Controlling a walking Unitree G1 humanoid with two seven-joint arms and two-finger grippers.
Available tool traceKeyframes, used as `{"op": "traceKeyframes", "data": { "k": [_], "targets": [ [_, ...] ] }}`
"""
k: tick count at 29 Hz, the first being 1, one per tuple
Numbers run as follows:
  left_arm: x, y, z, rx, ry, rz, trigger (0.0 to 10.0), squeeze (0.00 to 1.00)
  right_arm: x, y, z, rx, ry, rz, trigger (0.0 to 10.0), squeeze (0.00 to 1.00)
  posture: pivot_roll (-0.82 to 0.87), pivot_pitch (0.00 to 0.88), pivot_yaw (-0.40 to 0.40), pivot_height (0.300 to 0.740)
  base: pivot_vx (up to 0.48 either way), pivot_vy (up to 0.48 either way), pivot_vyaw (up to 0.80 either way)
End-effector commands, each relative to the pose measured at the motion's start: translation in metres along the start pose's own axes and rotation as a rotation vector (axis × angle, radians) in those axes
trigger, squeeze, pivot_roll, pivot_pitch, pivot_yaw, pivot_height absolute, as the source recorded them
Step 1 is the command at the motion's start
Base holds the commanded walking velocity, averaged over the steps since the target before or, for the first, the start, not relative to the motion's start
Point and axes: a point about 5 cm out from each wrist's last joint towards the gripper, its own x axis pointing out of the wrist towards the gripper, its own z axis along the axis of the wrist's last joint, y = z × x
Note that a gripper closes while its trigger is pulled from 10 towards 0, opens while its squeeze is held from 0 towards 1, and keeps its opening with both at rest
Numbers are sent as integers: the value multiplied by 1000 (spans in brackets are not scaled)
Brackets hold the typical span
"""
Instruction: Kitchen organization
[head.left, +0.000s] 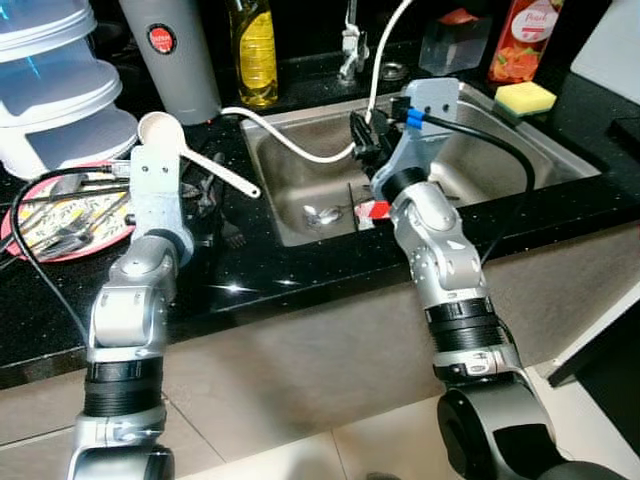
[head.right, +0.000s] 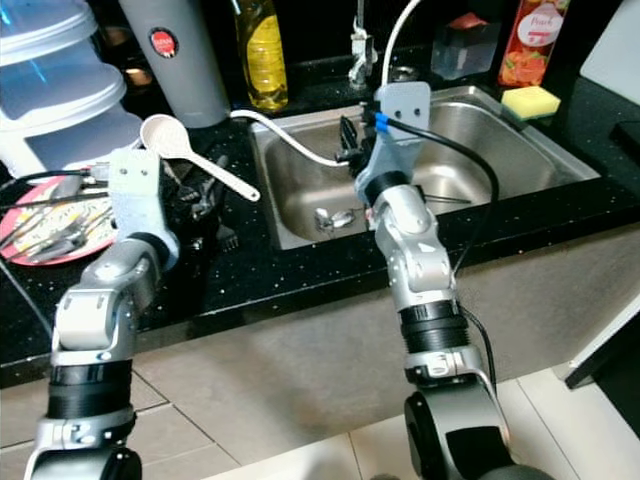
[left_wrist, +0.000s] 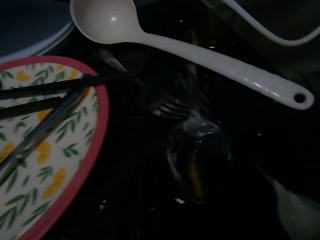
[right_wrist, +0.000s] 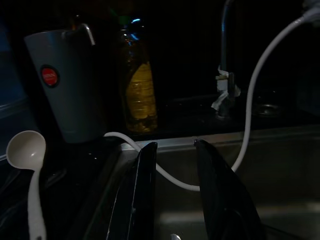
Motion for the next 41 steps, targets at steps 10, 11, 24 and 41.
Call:
{"op": "traceKeyframes", "data": {
  "k": [10, 11, 24, 41],
  "targets": [
    [16, -16, 15, 104, -25, -1, 10000, 1000, -1, -2, 2, 0, -15, -23, 10000, 0, -29, 0, 94, 740, 0, 0, 0],
    [17, -16, 17, 99, -27, 16, 10000, 1000, -1, -2, 2, -2, -14, -23, 10000, 0, -31, 0, 94, 740, 0, 0, 0],
    [23, -9, -20, -32, 178, 66, 10000, 0, 1, -1, 3, -3, -18, -22, 10000, 0, -27, 0, 90, 740, 0, 0, 0],
    [26, -7, -54, -232, 317, 42, 0, 0, -2, -3, 4, 4, -29, -39, 10000, 0, -9, 0, 107, 740, 0, 0, 0]
  ]
}}
